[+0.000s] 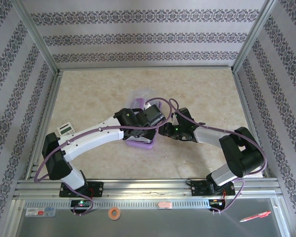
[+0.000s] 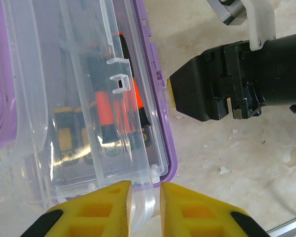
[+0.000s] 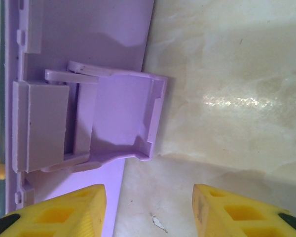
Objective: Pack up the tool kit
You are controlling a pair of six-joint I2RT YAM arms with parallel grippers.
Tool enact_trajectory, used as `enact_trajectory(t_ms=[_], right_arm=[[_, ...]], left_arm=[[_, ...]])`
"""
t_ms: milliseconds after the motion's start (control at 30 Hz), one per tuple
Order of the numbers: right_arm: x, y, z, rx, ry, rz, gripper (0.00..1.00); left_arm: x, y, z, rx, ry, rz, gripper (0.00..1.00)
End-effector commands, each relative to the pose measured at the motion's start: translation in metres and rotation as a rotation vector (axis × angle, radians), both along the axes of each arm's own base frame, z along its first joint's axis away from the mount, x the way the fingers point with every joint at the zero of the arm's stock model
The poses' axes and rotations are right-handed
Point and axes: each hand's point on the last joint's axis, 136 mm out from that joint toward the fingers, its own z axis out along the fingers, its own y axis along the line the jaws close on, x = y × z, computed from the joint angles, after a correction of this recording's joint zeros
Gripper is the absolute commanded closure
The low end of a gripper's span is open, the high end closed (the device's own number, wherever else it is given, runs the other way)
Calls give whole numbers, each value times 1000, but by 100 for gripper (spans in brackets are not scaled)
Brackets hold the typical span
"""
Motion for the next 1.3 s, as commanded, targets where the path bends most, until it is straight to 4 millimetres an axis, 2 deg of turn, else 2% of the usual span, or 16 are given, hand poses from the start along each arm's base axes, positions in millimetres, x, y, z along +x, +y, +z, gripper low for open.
enact_trajectory(t_ms=[0,167,267,467,633,667,733,833,967,1033,1133,1267], right_arm=[[-7,-2,-1,-6,0,19,50],[-5,-6,2,-2,-6,10,50],[-4,-9,6,0,-14,5,50],[-2,-17,16,-5,-29,-7,50],[-2,-29,25,-10,-44,-26,50],[-2,-31,27,-12,-49,-28,50],[-2,-36,30,-16,-58,-34,50],[-1,-44,36,-19,-76,-53,48],[2,-58,45,-58,-102,-86,37],[2,-65,50,-80,-113,-94,32],[0,-68,54,-92,-121,-78,32],[-3,-68,59,-72,-110,-75,32]], left_arm=[[6,-1,7,-3,-25,19,78],[5,-6,9,-22,-23,6,78],[3,-13,9,-47,-9,-24,72],[5,-15,12,-86,-15,-29,71],[13,1,19,-108,-43,8,64],[16,8,19,-107,-44,24,62],[24,22,19,-99,-53,60,50],[38,45,23,-95,-64,112,39],[61,73,32,-121,-75,188,3],[70,81,34,-144,-60,207,0],[82,84,35,-119,-34,201,0],[98,75,24,-31,16,143,0]])
